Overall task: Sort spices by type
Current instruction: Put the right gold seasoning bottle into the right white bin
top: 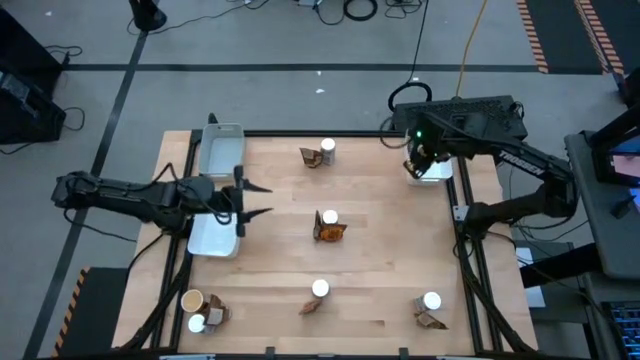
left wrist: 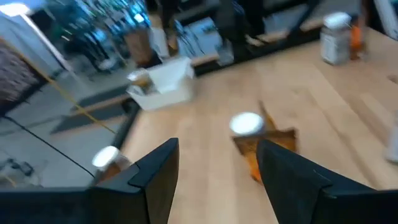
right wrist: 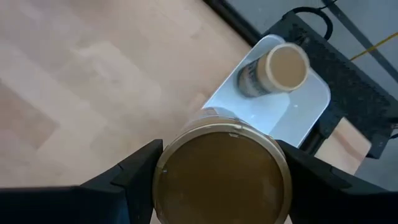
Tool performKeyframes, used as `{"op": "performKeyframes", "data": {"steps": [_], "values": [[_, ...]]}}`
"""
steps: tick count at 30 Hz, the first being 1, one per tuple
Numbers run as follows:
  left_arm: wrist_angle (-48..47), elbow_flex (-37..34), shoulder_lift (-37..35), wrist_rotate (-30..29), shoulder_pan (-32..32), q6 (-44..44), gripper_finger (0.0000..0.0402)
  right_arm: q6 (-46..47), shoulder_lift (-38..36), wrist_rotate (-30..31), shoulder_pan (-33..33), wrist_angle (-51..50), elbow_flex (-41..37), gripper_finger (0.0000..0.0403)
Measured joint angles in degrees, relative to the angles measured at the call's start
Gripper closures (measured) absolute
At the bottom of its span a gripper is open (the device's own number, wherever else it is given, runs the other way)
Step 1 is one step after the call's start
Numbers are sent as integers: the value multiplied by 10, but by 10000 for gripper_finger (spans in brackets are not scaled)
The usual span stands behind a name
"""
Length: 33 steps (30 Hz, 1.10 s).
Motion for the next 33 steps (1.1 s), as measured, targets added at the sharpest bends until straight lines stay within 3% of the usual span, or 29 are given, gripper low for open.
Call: {"op": "performKeyframes", "data": {"steps": [5,10,19,25,33], "values": [[91,-43,-10,17,81,2,183,-55,0,-19,-74,23,-4,152],[74,-42,-10,108,130,-21,183,-83,0,-55,-142,28,-4,152],[47,-42,-10,128,138,-21,183,-104,0,-77,-219,34,-5,152],[47,-42,-10,128,138,-21,183,-134,0,-93,-255,73,-53,151],[51,-42,-10,128,138,-21,183,-135,-1,-108,-256,91,-60,151]]}}
